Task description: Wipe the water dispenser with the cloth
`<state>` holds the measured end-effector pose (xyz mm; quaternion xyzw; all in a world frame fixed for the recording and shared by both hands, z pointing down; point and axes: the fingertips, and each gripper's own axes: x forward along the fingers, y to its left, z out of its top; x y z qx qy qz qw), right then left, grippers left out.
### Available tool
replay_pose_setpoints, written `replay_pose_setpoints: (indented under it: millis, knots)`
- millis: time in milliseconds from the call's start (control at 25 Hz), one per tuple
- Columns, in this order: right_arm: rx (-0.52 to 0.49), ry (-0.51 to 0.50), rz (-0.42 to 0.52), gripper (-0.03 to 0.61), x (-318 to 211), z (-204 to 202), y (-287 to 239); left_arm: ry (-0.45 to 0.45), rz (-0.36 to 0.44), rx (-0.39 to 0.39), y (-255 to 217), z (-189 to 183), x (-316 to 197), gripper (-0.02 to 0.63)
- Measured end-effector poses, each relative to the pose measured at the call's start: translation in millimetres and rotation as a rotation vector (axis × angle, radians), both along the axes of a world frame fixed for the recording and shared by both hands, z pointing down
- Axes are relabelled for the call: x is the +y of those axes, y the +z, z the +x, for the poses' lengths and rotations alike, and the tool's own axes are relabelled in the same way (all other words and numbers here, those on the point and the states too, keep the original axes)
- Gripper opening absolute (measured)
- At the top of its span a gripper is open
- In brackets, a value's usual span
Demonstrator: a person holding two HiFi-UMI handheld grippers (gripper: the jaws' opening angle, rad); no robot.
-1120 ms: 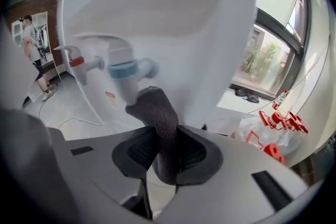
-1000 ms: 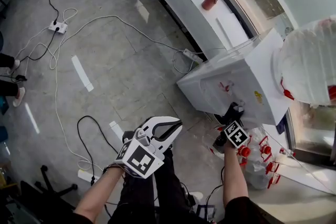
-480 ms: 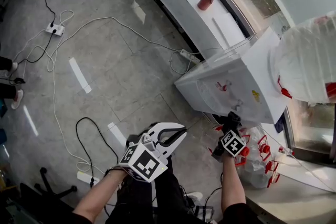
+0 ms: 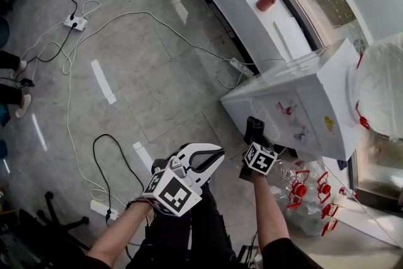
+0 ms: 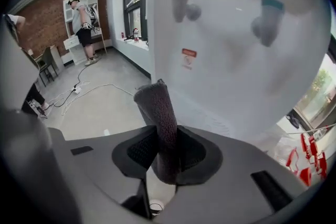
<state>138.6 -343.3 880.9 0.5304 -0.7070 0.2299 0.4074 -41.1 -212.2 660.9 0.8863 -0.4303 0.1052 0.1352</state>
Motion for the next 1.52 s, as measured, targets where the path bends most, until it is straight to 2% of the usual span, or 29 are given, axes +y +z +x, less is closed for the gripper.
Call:
replay_pose_setpoints:
  millis: [240,400,520,760,920,1000,1320,1520]
  knots:
    - [-0.045,-0.11,-0.012,0.104,-12,-55,70,-0.042,0.001,-0.011,51,-4,-7,0.02]
    - [-0.061,-0.067,0.025,0.103,-35,-55,112,-0.069,0.002,-0.005,91,0,-10,0.02]
    - [-0.073,-0.007,0.062,0.103,-48,-46,132,-0.069,-0.003,-0.032,119,2,-8,0.02]
    - [-0.039,0.084,0.107,0.103,-62,2,141,-0.078,-0.011,-0.038,144,9,-12,0.02]
    - [0.046,0.03,0.1,0.103,-52,37,136,-0.063,-0.008,-0.024,137,18,-15,0.02]
    - [0.072,0.043,0.093,0.103,-44,58,133,-0.055,-0.007,-0.021,132,20,-17,0.02]
    - [0.162,0.219,0.047,0.103,-8,156,127,-0.029,-0.002,-0.034,122,21,-19,0.02]
    - [0.207,0.3,0.045,0.103,2,184,110,-0.049,-0.007,-0.025,119,15,-17,0.02]
